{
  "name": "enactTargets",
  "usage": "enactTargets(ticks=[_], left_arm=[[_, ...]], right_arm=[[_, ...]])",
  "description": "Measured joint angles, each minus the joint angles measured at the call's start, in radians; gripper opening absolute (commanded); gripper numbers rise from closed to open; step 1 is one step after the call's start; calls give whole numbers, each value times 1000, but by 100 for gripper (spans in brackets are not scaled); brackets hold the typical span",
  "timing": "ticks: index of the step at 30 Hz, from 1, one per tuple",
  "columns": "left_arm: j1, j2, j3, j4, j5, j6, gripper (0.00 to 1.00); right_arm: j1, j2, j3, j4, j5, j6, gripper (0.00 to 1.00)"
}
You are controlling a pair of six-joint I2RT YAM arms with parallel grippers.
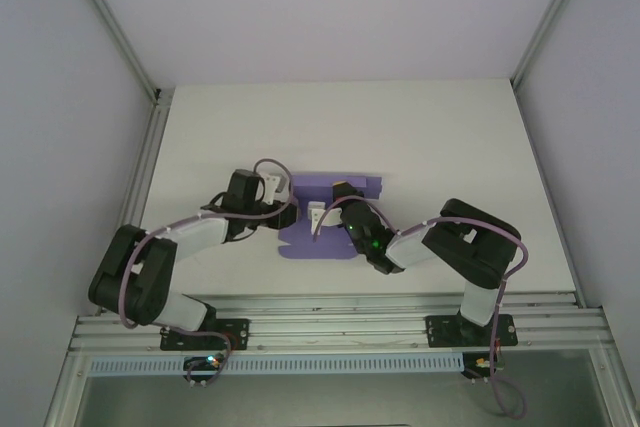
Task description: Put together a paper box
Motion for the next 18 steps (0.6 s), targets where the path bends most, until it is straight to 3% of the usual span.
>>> enactTargets(ticks=[9,13,18], left_arm=[[-27,-3,-11,75,-148,35,46],[-27,-22,-11,60,-224,42,53],[-28,-65,-11,13,-232,39,68]], right_arm=[[0,-1,11,-27,3,22,0],[0,-6,11,-37,3,25,0],[0,-10,11,-45,3,26,0]])
